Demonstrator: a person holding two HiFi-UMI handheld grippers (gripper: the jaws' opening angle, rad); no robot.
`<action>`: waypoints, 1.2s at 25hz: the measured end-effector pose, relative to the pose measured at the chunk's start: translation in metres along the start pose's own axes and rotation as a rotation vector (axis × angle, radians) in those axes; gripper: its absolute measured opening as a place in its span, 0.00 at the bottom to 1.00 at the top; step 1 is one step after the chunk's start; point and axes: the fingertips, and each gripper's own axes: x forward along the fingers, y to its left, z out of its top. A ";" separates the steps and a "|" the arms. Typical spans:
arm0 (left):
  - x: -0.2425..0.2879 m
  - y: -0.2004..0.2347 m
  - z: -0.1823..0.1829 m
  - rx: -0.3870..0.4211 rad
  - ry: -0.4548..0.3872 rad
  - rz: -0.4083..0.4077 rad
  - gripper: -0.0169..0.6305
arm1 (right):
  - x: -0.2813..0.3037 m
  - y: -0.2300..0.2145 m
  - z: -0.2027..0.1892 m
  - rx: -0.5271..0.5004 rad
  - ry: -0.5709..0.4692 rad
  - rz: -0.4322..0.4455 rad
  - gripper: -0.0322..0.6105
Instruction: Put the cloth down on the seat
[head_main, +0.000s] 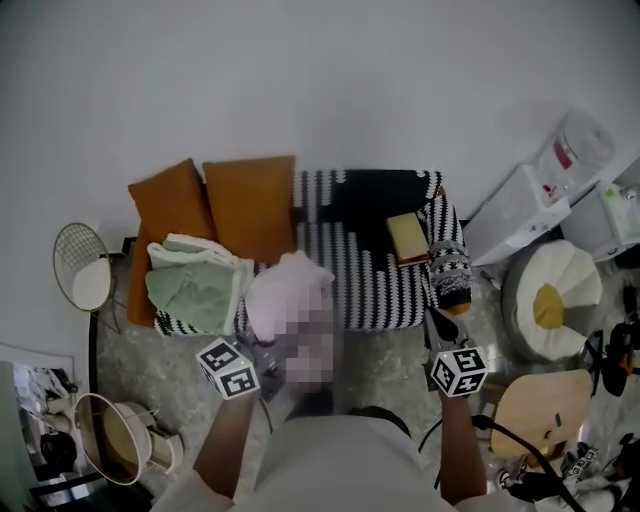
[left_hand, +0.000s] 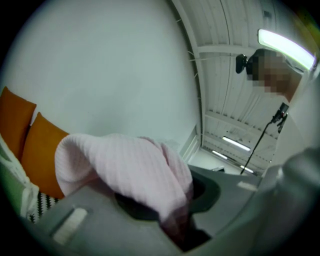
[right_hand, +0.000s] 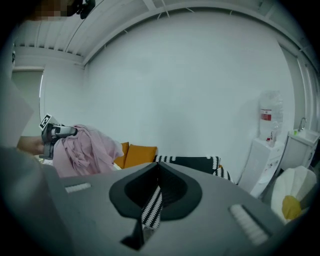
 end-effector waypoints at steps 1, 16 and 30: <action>-0.001 0.005 0.002 -0.002 0.002 -0.009 0.17 | 0.005 0.003 0.000 0.001 0.003 -0.009 0.05; -0.001 0.043 0.040 0.023 0.025 -0.101 0.17 | 0.046 0.038 0.029 0.005 -0.028 -0.058 0.05; -0.006 0.048 0.049 0.013 0.002 -0.079 0.17 | 0.062 0.051 0.039 -0.007 -0.036 -0.016 0.05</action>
